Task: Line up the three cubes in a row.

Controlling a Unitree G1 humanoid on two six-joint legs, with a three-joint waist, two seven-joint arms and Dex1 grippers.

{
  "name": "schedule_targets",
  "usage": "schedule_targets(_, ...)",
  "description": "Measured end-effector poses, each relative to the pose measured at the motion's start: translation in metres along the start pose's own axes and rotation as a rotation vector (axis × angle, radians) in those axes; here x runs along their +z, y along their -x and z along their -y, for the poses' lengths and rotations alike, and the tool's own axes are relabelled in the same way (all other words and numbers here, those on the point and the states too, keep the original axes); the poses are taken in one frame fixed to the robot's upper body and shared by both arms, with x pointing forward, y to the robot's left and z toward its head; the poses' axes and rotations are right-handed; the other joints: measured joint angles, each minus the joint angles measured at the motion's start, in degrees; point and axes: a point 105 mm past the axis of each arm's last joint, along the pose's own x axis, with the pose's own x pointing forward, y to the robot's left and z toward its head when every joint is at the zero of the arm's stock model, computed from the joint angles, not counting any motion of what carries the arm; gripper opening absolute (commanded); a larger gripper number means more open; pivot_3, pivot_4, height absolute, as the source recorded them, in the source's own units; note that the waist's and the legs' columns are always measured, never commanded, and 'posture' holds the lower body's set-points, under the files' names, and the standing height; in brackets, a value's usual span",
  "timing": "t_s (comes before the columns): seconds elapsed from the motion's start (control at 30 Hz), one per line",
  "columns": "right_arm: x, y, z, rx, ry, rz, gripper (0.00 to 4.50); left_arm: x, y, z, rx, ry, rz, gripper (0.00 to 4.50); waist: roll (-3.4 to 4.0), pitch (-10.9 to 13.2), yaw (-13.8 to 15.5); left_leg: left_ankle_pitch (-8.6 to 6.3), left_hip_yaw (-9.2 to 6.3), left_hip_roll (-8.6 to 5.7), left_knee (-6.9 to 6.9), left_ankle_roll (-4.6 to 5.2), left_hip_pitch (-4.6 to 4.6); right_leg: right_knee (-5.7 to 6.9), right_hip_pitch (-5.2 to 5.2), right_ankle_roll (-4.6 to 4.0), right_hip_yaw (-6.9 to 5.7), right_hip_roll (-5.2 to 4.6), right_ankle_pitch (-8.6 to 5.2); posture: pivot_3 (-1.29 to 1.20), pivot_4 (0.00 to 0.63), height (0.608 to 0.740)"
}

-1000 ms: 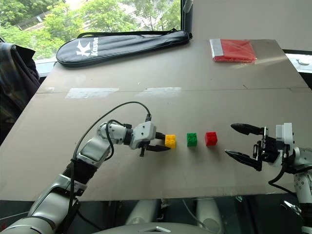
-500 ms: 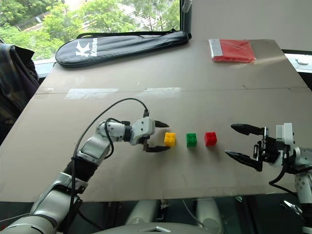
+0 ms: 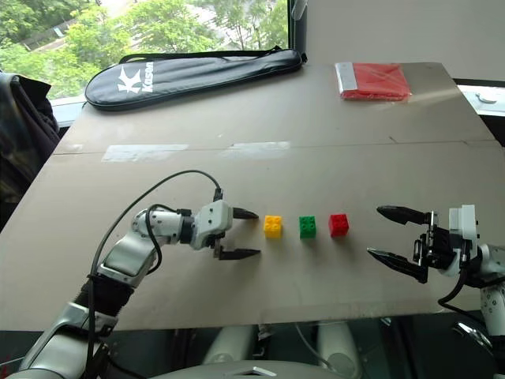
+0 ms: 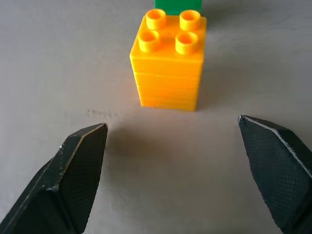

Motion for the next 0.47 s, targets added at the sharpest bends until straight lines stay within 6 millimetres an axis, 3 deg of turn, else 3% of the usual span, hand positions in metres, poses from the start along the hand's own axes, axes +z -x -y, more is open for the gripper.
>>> schedule_targets(0.13, -0.010, 0.010, -0.001, -0.042, -0.032, -0.018, 4.50, -0.006, 0.015, 0.017, 0.066, 0.139, 0.040, 4.40, 0.00, 0.0, 0.5, 0.00, 0.00, 0.00, 0.02, 0.00, 0.00, -0.01, 0.00, -0.19, 0.00, -0.08, -0.11, 0.00, 0.150, 0.694)
schedule_targets(0.33, -0.029, 0.029, 0.002, -0.131, -0.048, -0.081, 4.50, -0.025, 0.047, 0.020, 0.368, 0.221, 0.044, 4.40, 0.00, 0.0, 0.6, 0.00, 0.01, 0.01, 0.01, -0.01, 0.10, -0.01, 0.08, -0.23, 0.02, -0.07, -0.15, 0.00, 0.150, 0.694)
schedule_targets(0.47, -0.042, 0.034, 0.002, -0.167, -0.068, -0.101, 4.50, -0.033, 0.057, 0.028, 0.458, 0.245, 0.030, 4.40, 0.14, -0.1, 0.6, 0.00, 0.03, 0.01, 0.01, -0.01, 0.13, 0.00, 0.08, -0.23, 0.03, -0.06, -0.15, 0.00, 0.150, 0.694)
